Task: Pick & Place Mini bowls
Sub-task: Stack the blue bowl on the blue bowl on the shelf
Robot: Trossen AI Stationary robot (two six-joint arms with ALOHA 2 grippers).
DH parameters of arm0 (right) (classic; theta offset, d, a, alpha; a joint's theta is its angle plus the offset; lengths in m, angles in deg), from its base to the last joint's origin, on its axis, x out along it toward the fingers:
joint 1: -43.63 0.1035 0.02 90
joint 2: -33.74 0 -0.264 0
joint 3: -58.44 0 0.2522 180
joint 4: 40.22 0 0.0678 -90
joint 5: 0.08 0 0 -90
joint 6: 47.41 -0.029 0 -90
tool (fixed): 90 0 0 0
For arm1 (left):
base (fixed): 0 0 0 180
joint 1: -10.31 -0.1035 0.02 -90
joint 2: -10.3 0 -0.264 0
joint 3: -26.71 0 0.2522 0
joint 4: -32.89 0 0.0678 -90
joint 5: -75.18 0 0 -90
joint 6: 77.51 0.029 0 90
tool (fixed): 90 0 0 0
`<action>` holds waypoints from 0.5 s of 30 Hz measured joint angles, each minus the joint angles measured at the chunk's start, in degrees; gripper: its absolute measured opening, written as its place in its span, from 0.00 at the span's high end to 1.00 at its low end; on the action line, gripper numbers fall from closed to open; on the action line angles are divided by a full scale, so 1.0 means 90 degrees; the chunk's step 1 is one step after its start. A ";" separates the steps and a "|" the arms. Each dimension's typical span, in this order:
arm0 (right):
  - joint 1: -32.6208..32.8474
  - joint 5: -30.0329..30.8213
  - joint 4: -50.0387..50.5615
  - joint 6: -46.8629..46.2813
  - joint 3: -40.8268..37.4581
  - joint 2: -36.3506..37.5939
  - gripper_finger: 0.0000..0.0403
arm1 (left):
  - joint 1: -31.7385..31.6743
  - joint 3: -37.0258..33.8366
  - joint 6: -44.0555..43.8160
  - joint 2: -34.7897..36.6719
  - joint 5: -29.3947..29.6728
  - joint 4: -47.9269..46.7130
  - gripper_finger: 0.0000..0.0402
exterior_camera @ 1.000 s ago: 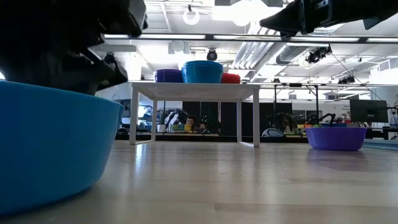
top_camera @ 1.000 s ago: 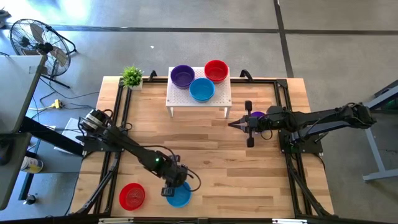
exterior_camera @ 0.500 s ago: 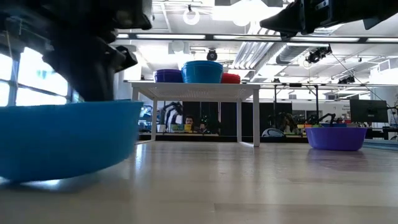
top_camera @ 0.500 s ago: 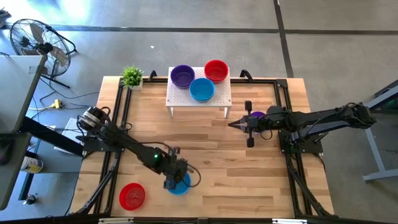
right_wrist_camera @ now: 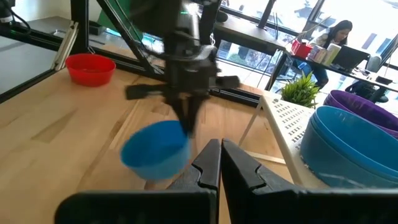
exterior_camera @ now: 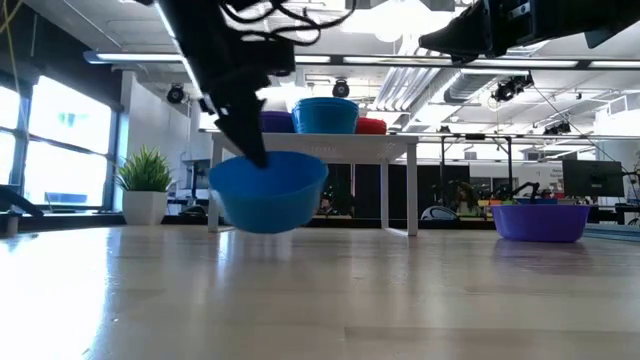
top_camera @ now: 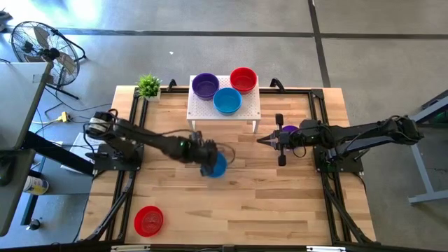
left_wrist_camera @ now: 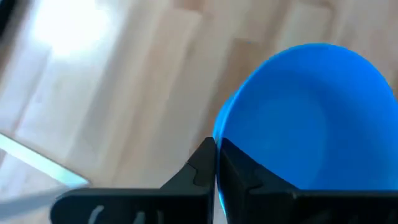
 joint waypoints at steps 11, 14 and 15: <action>0.0000 0.0000 0.0017 0.0000 0.0000 0.0000 1.00 | -0.1151 0.0000 0.0638 0.0000 -0.0609 0.0482 0.99; 0.0000 0.0000 0.0020 0.0000 0.0000 0.0000 1.00 | -0.1251 0.0002 0.0686 -0.0135 -0.0679 0.0602 0.99; 0.0000 0.0000 0.0020 0.0000 0.0000 0.0000 1.00 | -0.1277 0.0001 0.0681 -0.0173 -0.0697 0.0592 0.99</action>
